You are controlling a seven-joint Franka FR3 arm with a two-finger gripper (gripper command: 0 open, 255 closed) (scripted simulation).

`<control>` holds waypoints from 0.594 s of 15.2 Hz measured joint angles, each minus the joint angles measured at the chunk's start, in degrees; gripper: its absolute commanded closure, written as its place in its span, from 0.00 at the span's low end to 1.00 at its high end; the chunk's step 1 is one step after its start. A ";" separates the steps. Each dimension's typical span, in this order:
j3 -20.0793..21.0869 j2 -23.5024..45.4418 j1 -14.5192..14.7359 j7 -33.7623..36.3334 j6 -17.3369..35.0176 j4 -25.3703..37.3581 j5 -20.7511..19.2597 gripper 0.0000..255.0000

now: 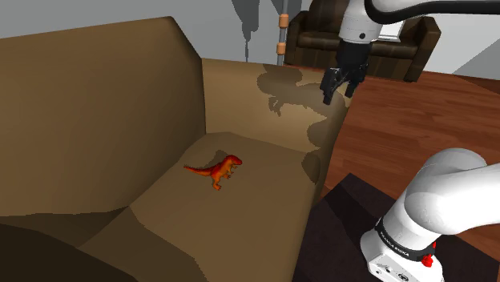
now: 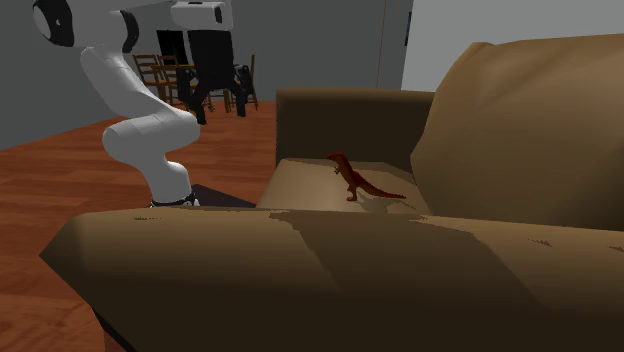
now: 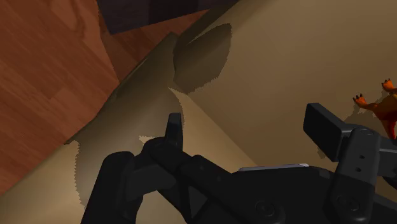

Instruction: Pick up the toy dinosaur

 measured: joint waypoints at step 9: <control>7.27 12.04 2.27 9.17 3.88 3.90 4.33 0.00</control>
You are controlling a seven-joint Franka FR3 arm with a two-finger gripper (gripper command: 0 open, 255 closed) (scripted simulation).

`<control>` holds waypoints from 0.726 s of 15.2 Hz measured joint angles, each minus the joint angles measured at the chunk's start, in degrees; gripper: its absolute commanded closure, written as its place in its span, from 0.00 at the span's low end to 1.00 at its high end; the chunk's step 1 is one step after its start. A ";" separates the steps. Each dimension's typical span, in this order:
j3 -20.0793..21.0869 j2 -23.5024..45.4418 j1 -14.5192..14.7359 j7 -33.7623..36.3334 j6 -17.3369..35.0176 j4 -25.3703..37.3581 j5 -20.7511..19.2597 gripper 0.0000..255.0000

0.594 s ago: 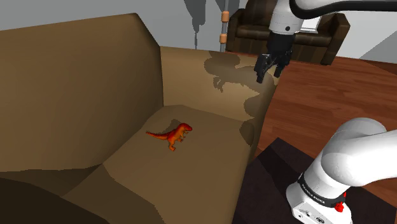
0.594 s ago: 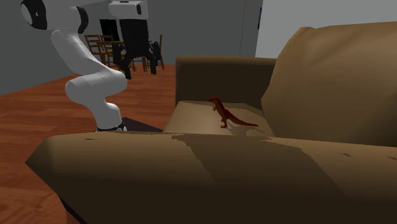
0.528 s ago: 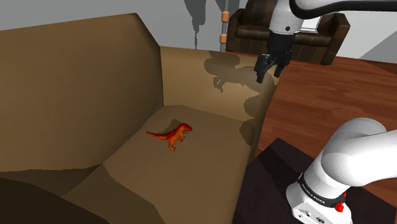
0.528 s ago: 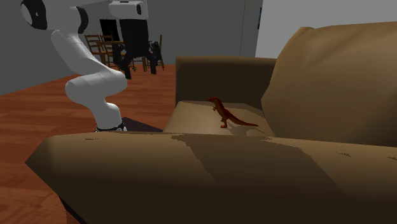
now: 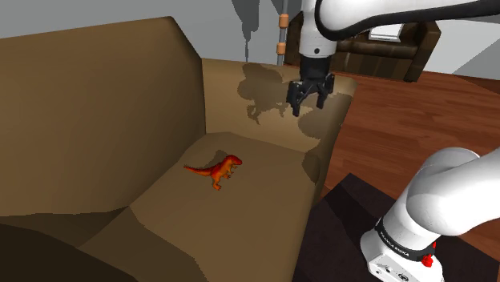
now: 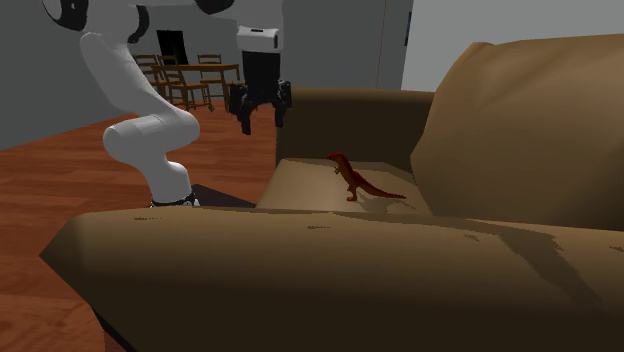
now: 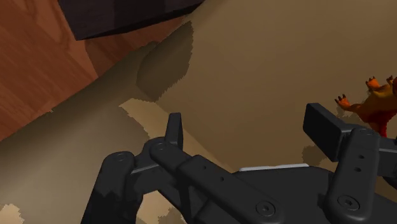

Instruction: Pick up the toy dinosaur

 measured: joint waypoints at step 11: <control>9.54 21.67 2.91 14.38 4.65 10.67 2.91 0.00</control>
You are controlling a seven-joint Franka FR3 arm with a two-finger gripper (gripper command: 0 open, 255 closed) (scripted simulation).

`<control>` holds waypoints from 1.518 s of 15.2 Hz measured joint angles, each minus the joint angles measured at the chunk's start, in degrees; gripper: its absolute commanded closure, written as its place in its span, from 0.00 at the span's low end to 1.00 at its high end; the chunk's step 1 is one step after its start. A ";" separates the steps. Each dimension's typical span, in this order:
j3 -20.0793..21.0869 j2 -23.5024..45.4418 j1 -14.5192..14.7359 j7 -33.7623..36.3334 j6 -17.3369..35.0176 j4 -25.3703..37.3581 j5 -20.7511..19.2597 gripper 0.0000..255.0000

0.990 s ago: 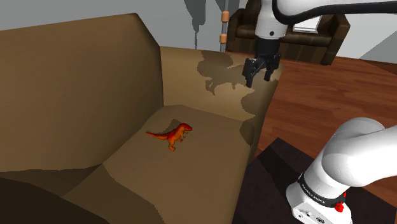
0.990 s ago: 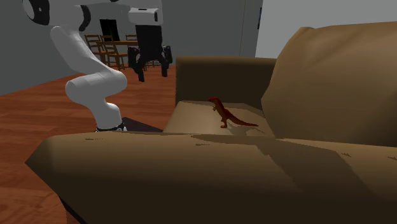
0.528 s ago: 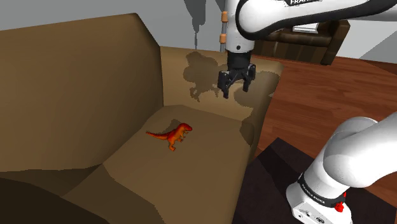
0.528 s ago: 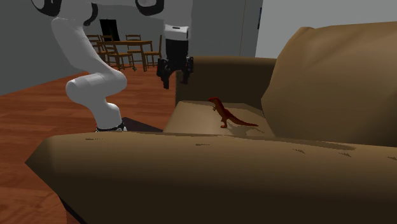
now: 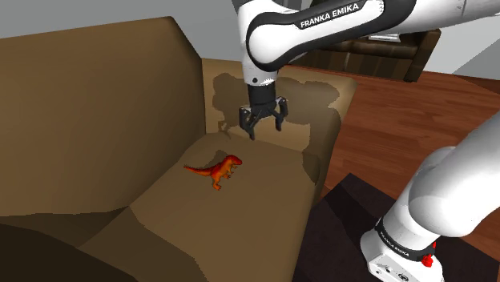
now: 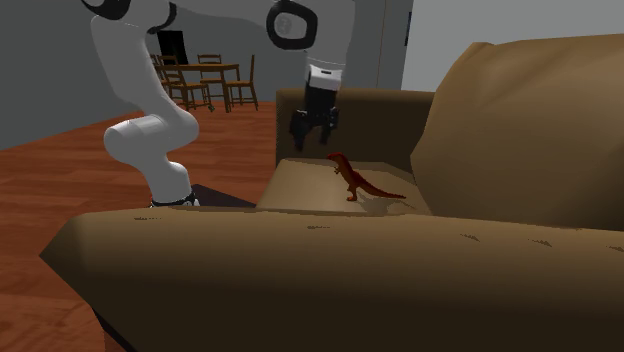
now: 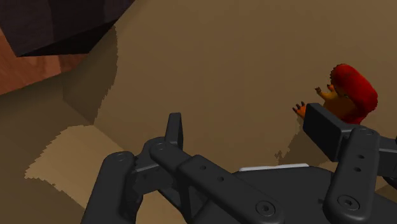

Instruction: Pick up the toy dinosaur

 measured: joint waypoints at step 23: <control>4.72 35.63 6.93 16.49 3.31 24.07 -4.34 1.00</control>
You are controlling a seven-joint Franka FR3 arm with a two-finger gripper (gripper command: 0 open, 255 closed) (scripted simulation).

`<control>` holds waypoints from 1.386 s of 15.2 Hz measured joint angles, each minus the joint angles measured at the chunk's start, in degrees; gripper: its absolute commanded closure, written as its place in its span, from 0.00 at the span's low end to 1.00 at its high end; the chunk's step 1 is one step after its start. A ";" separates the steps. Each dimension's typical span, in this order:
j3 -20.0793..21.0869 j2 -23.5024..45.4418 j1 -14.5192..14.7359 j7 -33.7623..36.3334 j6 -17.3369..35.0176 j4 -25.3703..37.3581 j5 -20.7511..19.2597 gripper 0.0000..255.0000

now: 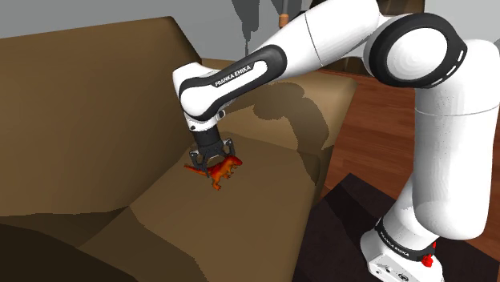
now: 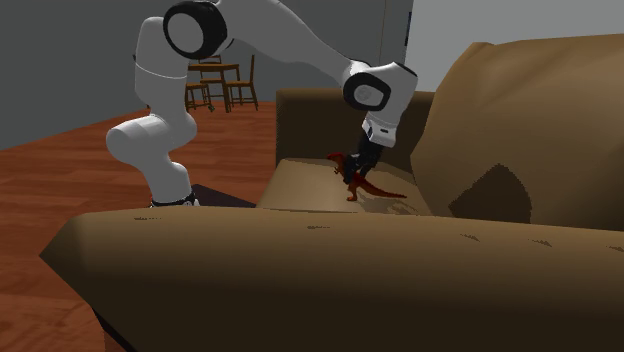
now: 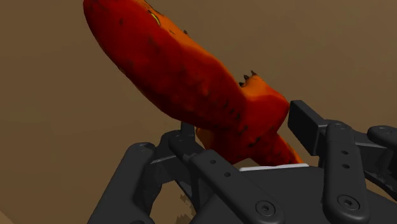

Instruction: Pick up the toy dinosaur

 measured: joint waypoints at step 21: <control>0.38 -2.85 -0.30 0.18 -7.00 4.27 0.82 1.00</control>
